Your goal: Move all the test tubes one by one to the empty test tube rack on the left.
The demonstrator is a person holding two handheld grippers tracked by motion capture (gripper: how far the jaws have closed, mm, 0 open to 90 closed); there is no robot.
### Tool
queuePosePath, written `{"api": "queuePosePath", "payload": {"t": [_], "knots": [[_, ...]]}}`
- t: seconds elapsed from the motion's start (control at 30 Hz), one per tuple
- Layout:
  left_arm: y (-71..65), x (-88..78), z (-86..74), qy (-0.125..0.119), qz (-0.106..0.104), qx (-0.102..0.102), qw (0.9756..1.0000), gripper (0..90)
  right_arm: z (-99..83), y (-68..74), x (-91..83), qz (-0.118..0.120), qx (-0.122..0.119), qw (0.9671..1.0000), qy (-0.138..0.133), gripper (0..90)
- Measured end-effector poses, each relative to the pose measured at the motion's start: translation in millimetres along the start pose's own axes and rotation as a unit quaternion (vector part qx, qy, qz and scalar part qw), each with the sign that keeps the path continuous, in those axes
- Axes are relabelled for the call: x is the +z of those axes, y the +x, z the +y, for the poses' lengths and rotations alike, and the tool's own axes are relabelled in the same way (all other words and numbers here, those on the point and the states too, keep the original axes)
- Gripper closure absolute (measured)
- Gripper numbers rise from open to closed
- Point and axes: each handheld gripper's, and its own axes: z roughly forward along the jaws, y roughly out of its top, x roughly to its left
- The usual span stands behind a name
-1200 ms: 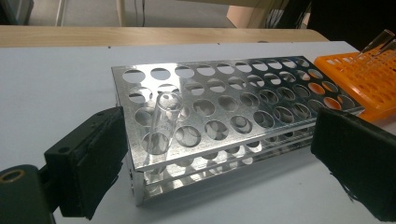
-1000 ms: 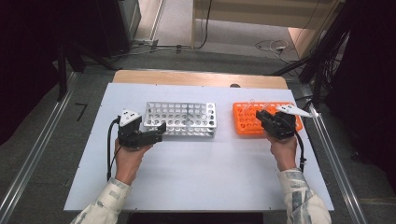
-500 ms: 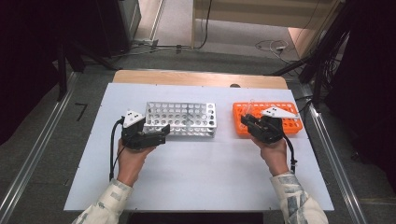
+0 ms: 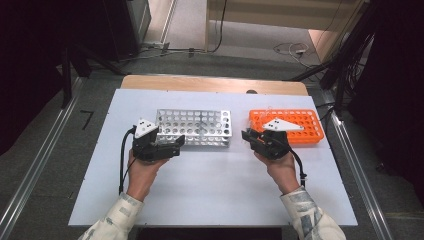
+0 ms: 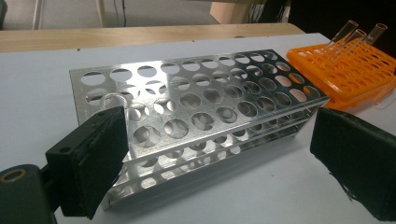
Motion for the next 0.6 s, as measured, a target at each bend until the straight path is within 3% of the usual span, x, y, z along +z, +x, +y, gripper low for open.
{"api": "queuePosePath", "payload": {"t": [0.6], "knots": [[-14.8,2.6,-1.8,0.006,-0.020,0.013,0.9997,4.9,-8.2,28.8,17.4,0.035,-0.025,0.9989,0.018,73.3]]}}
